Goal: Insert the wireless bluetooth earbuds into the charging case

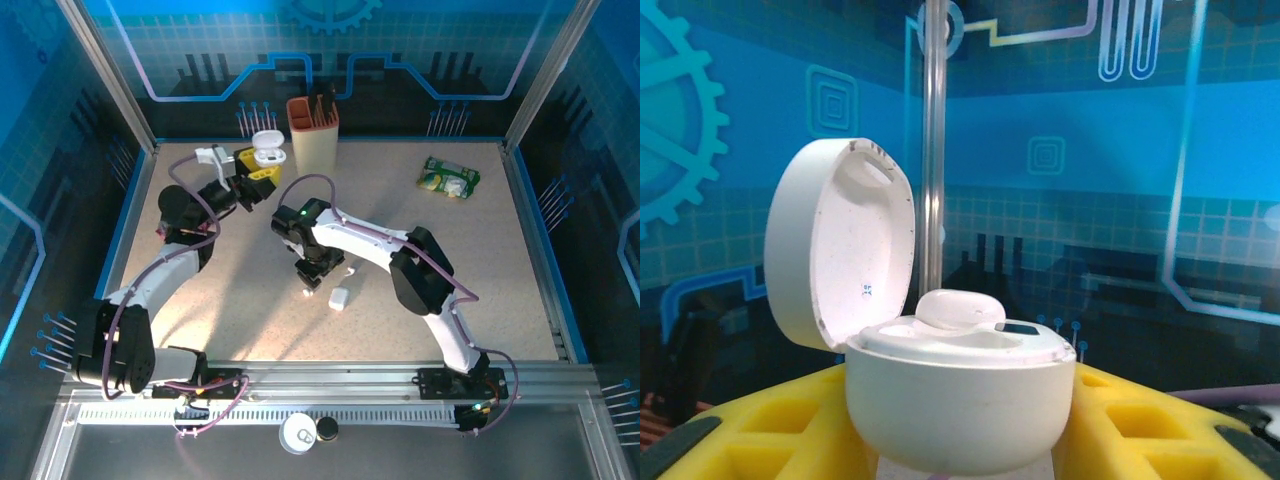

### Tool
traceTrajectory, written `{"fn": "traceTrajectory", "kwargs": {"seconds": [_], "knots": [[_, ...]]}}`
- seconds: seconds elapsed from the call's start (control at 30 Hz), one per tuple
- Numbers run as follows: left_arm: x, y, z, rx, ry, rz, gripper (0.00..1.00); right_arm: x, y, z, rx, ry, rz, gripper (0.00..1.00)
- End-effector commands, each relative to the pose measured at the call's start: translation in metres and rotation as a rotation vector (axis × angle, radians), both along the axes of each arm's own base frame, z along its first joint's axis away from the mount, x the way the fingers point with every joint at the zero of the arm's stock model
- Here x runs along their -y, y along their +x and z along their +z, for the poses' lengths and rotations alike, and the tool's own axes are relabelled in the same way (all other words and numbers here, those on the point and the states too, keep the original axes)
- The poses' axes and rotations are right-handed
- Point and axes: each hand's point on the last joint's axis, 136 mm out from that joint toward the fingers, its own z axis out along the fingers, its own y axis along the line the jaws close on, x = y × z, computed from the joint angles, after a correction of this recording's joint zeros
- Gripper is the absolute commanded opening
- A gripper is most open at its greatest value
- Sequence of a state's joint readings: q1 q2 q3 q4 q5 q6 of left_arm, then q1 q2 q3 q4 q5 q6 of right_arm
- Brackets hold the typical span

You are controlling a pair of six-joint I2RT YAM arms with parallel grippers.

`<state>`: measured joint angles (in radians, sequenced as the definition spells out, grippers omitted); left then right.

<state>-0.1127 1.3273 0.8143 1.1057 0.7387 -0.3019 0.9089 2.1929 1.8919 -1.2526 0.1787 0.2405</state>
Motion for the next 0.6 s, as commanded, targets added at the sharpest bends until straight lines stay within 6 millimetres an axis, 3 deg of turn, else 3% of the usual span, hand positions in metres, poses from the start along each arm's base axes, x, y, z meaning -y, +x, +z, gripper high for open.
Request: {"fn": "traceTrajectory", "kwargs": {"seconds": [0.0,0.27,0.57], "knots": [[-0.018,0.006,0.032,0.087,-0.031,0.057,0.45,-0.007,-0.008,-0.001,0.012,-0.062,-0.012,0.56],[-0.046,0.028,0.049,0.109,-0.047,0.121,0.45,-0.018,-0.006,-0.010,0.073,-0.183,0.048,0.51],[-0.052,0.035,0.054,0.137,-0.059,0.138,0.45,-0.033,-0.014,-0.025,0.063,-0.225,0.099,0.50]]}}
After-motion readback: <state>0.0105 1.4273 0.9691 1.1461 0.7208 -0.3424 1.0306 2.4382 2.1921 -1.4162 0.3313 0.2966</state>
